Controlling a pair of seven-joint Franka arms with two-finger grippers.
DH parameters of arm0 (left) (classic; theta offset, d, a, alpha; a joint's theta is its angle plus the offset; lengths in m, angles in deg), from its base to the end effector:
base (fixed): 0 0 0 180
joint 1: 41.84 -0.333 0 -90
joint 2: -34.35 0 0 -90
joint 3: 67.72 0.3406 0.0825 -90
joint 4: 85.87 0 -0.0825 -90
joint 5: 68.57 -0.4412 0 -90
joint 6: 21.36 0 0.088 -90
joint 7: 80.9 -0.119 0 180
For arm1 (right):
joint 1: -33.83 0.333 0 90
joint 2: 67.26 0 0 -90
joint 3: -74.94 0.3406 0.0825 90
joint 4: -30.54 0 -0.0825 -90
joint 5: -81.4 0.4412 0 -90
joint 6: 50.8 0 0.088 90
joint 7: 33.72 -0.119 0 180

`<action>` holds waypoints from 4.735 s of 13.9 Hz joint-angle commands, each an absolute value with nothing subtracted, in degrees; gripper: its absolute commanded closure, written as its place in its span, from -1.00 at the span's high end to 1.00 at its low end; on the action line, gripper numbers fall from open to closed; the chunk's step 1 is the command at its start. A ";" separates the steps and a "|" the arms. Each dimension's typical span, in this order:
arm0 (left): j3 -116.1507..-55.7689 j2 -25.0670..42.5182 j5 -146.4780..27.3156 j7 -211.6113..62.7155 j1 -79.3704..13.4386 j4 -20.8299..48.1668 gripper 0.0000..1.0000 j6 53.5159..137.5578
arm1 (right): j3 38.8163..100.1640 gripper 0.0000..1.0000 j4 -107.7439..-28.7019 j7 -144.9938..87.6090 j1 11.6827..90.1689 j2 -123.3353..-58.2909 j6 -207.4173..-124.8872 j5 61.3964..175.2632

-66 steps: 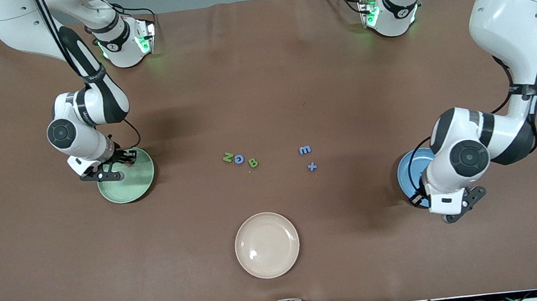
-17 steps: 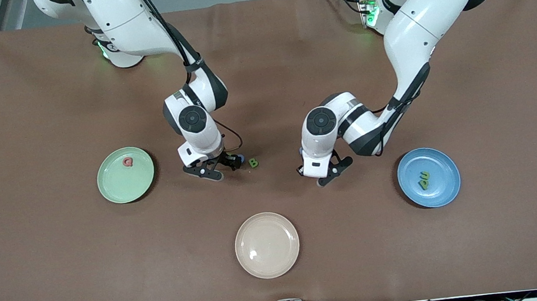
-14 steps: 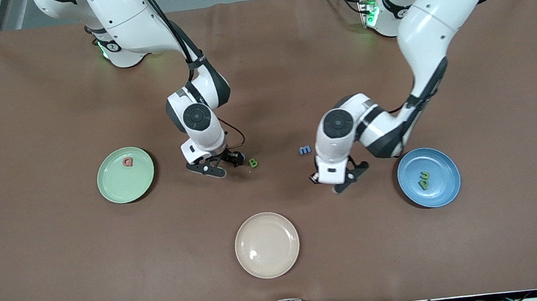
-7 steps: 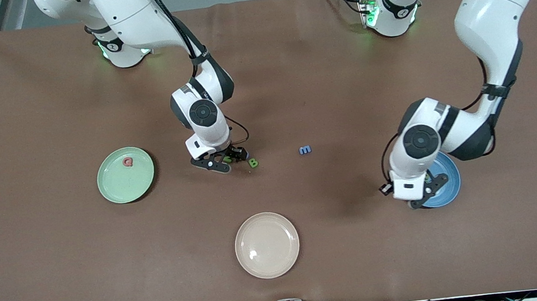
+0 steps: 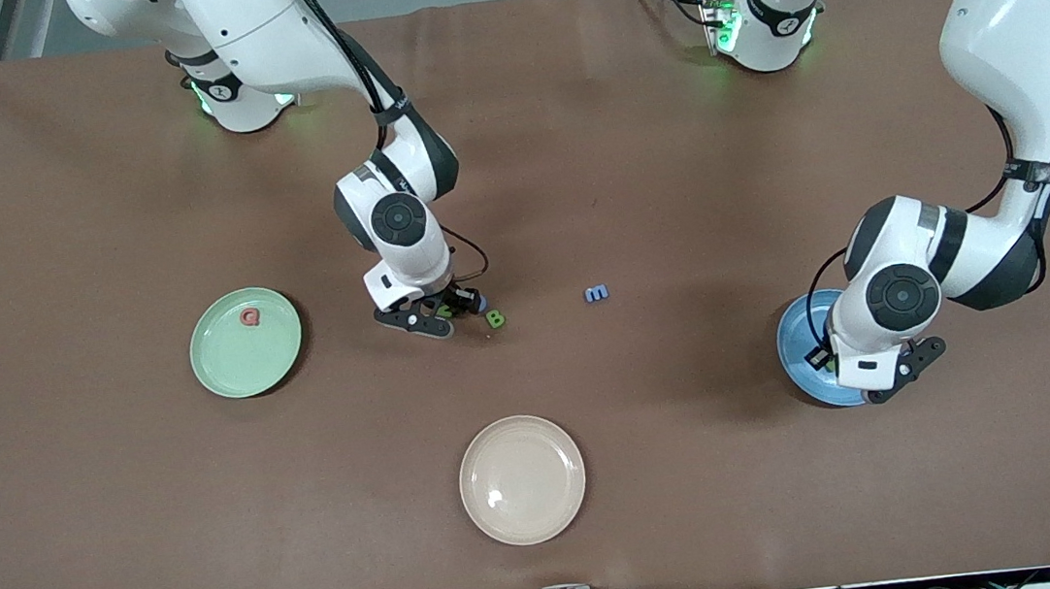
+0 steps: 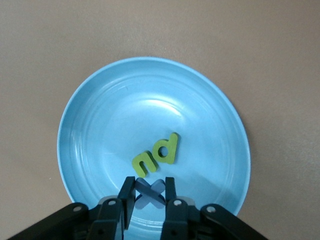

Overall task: Sort upper and lower case letters into plates
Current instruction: 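Drop the x in the blue plate while the right gripper grasps the Z, then drop the Z in the green plate while the left gripper grasps the m, then drop the m in the blue plate while the right gripper grasps the C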

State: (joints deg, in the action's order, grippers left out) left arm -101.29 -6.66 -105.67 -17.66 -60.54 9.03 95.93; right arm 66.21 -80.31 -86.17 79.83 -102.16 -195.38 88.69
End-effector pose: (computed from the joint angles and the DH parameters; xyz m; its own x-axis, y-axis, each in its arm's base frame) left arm 0.7128 -0.1075 0.2023 0.8441 0.5348 0.0389 0.5289 -0.8184 -0.2248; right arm 0.5299 0.4033 0.1305 0.9419 -0.3359 0.0056 -0.3360 -0.9417 0.0164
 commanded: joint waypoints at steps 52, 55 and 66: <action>-108.77 -9.17 -110.15 0.40 -43.41 14.87 -0.95 111.10 | 60.17 1.00 -78.89 -53.74 62.38 -87.12 -166.62 91.94; -109.03 -8.11 -110.15 -0.47 -45.26 11.61 -0.96 108.73 | 60.17 1.00 -79.33 -60.94 66.68 -88.09 -171.80 91.94; -109.12 -5.64 -109.44 -21.55 -59.40 5.27 -0.98 99.57 | 60.00 1.00 -80.65 -88.73 83.48 -98.28 -190.27 91.24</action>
State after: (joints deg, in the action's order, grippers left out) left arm -108.70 -6.73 -109.07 -18.55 -57.40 4.78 100.63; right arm 60.75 -80.43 -85.98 82.01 -97.35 -188.46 91.47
